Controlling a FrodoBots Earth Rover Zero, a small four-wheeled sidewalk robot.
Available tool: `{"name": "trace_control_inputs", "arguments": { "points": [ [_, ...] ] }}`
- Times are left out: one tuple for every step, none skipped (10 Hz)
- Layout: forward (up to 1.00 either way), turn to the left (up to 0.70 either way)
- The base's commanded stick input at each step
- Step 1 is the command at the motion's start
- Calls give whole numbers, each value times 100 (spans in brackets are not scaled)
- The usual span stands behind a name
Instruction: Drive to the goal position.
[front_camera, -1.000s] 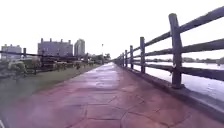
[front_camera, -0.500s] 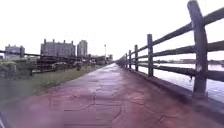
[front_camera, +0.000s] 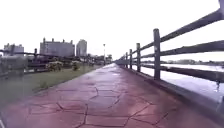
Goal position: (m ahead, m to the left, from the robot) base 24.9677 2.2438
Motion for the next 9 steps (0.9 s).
{"name": "trace_control_inputs", "arguments": {
  "points": [
    [0,0],
    [0,0],
    [0,0],
    [0,0],
    [0,0],
    [0,0],
    [83,-1],
    [100,-1],
    [100,-1]
  ]
}}
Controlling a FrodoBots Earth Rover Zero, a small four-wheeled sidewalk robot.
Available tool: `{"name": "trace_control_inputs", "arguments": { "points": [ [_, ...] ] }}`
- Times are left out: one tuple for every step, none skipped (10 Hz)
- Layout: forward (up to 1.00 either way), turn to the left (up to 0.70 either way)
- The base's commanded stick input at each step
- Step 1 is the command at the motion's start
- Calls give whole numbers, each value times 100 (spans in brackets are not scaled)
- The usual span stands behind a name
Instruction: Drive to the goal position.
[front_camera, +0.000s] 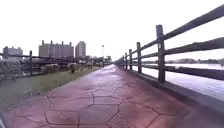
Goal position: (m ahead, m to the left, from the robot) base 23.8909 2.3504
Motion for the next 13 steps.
{"name": "trace_control_inputs", "arguments": {
  "points": [
    [100,-1],
    [100,-1],
    [100,-1],
    [100,-1],
    [100,12],
    [100,28],
    [100,4],
    [100,-1],
    [100,-1],
    [100,-1],
    [100,22],
    [100,24],
    [100,-1]
  ]
}}
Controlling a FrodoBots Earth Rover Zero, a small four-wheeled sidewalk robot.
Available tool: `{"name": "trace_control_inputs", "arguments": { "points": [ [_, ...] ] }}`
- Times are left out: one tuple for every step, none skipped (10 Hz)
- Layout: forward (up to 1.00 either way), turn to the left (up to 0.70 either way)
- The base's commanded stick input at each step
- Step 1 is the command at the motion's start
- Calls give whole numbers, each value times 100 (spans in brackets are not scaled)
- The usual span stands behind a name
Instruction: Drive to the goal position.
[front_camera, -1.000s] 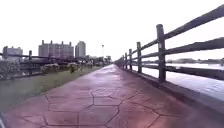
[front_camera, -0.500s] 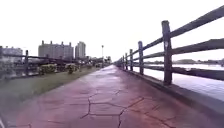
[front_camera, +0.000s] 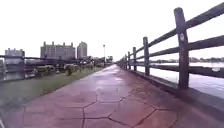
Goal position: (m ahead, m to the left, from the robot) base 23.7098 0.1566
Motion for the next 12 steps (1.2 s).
{"name": "trace_control_inputs", "arguments": {
  "points": [
    [100,-1],
    [100,-1],
    [100,9],
    [100,27],
    [100,-1],
    [100,-1],
    [100,-1],
    [100,-1],
    [100,-1],
    [100,-6],
    [100,-14],
    [100,-22]
  ]
}}
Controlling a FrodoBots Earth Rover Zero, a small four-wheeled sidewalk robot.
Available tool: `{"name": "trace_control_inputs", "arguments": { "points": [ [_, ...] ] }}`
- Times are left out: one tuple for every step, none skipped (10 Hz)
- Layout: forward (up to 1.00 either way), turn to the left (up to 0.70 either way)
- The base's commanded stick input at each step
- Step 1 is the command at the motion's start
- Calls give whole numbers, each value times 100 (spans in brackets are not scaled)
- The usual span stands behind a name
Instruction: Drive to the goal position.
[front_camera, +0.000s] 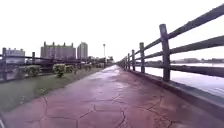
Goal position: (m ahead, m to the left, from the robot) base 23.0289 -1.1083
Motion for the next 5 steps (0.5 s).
{"name": "trace_control_inputs", "arguments": {
  "points": [
    [100,-16],
    [100,-1],
    [100,-1],
    [100,-1],
    [100,-1]
  ]
}}
